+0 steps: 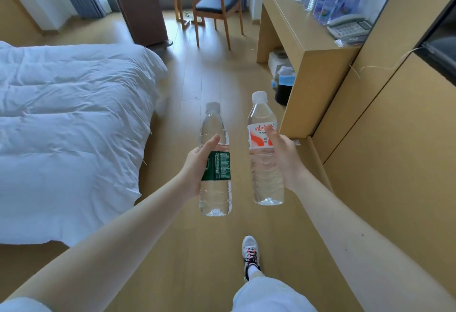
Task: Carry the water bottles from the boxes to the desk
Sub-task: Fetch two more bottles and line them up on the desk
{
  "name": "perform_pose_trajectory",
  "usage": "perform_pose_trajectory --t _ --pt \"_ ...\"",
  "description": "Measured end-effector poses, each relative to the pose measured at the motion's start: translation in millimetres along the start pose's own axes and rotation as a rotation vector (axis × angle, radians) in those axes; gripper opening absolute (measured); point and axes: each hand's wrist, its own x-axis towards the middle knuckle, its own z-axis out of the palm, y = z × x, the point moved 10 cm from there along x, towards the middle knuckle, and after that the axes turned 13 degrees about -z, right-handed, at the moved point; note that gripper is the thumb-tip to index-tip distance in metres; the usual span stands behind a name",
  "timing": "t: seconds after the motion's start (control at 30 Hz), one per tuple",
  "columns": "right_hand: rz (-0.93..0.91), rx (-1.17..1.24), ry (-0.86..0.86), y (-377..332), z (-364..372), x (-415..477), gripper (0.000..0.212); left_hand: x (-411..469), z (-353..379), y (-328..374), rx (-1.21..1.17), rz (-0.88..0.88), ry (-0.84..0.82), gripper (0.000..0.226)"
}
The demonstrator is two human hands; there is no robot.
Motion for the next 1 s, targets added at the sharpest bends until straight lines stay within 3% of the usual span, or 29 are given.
perform_pose_trajectory --t 0.27,0.6,0.73,0.8,0.9,1.0 --pt "-0.024 0.036 -0.077 -36.5 -8.0 138.3 0.057 81.7 31.3 95.2 -0.021 -0.040 0.054 0.087" --pt "-0.001 0.037 -0.125 -39.7 -8.3 240.0 0.061 156.7 40.7 155.5 -0.058 -0.070 0.075 0.080" --pt "0.006 0.032 -0.122 -42.0 -3.3 277.5 0.063 189.6 43.1 182.6 -0.044 -0.074 0.052 0.059" --pt "-0.002 0.031 -0.113 -47.7 -0.6 299.2 0.077 208.9 42.8 202.8 -0.017 -0.056 0.049 0.048" --pt "-0.038 0.023 -0.079 -58.8 4.7 339.0 0.093 241.7 42.6 238.7 -0.010 -0.031 0.018 0.054" --pt "-0.060 0.003 -0.044 -72.4 16.5 383.9 0.086 276.4 35.3 279.5 -0.010 -0.020 0.002 0.056"
